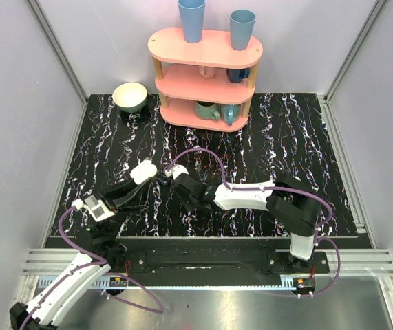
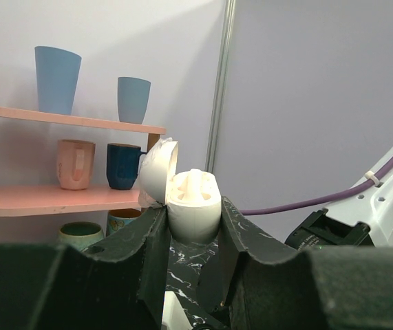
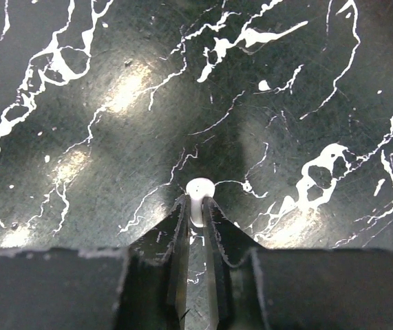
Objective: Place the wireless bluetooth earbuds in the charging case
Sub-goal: Pick up the right earbud from the center of the board, then insert the right earbud into the right side groove of the charging case, then close the charging case with the earbuds.
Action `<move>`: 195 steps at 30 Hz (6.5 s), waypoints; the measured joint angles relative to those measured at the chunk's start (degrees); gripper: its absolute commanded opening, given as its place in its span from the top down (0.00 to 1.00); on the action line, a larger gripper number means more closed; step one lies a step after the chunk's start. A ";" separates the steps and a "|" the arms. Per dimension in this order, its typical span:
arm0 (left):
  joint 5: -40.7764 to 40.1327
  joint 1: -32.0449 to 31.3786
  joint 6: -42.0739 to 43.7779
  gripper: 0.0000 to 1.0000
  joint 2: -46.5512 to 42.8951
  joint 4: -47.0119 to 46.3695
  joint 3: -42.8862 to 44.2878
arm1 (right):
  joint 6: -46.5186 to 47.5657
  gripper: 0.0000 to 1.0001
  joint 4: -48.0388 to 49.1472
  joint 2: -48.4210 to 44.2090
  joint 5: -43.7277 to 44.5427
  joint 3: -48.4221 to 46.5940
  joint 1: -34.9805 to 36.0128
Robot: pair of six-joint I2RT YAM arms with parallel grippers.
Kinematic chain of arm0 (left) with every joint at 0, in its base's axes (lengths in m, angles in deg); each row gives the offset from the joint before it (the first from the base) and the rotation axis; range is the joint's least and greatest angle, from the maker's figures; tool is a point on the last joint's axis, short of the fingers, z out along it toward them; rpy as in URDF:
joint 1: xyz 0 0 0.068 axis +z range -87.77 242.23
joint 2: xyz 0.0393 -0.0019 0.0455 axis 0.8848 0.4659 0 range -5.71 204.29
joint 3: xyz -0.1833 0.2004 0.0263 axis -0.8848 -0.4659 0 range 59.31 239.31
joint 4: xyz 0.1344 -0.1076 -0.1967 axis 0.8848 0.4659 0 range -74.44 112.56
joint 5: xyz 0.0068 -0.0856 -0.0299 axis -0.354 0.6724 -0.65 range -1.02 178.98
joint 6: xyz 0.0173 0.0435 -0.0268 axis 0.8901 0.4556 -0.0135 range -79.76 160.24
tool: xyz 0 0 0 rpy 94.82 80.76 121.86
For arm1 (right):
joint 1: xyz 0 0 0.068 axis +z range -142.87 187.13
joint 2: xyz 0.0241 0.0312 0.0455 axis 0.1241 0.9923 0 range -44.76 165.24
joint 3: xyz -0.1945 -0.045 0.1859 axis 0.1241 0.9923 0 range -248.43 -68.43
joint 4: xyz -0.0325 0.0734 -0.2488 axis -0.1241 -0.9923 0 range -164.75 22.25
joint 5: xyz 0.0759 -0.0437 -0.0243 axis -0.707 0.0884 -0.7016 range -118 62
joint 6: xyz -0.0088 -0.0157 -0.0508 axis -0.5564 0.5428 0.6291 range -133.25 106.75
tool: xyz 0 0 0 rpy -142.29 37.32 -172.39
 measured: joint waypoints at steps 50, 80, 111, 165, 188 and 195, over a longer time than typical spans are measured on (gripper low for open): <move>12.17 0.00 -0.61 1.00 7.87 0.39 0.00 | 27.12 0.99 -11.85 -38.56 -50.66 3.87 -17.09; 36.76 0.00 -5.40 1.00 28.35 -18.38 0.00 | 44.28 0.96 -25.59 -38.84 -56.24 -7.30 -11.69; 38.80 0.02 -8.33 1.00 32.28 -24.20 0.00 | 45.57 0.95 -23.19 -35.04 -52.74 -8.81 -8.92; 31.43 0.04 -5.07 1.00 26.40 -17.22 0.00 | 44.26 0.61 -22.99 -36.22 -45.38 -8.94 -6.95; 20.81 0.04 -2.73 1.00 19.76 -14.10 0.00 | 27.10 0.32 1.22 -44.61 -19.21 2.34 -6.84; 19.80 0.04 -2.73 1.00 19.96 -14.14 0.00 | 13.09 0.32 12.96 -43.78 -15.41 6.21 -6.84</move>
